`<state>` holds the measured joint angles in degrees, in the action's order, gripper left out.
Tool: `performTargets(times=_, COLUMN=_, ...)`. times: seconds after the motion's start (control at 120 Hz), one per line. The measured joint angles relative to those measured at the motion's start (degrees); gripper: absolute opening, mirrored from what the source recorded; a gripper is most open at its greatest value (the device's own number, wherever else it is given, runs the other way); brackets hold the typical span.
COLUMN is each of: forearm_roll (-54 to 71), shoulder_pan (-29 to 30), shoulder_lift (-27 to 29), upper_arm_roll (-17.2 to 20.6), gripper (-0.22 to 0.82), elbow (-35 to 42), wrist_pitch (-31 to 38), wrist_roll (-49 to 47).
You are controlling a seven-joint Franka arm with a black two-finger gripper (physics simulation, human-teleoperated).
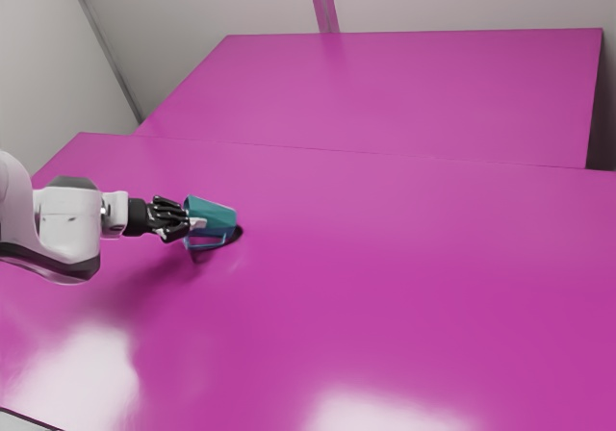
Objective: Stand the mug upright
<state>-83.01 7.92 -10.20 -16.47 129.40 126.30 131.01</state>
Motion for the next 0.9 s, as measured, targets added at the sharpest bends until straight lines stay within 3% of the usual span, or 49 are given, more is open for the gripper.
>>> performTargets(times=0.2, forearm_roll=-0.02, shoulder_pan=-0.04, shoulder_lift=0.83, upper_arm_roll=0.45, gripper=-0.15, elbow=-0.02, wrist_pitch=1.39, wrist_roll=0.98)
performTargets(times=0.5, forearm_roll=2.44, shoulder_pan=0.14, shoulder_lift=4.46, upper_arm_roll=1.62, gripper=-0.16, elbow=-0.4, wrist_pitch=4.92, wrist_roll=1.25)
performTargets(times=0.675, forearm_roll=21.13, shoulder_pan=-1.36, shoulder_lift=7.76, upper_arm_roll=4.96, gripper=-0.17, elbow=-1.14, wrist_pitch=9.62, wrist_roll=-6.84)
performTargets(times=0.9, forearm_roll=51.46, shoulder_pan=-7.0, shoulder_lift=16.28, upper_arm_roll=5.27, gripper=-0.17, elbow=4.81, wrist_pitch=10.41, wrist_roll=-28.8)
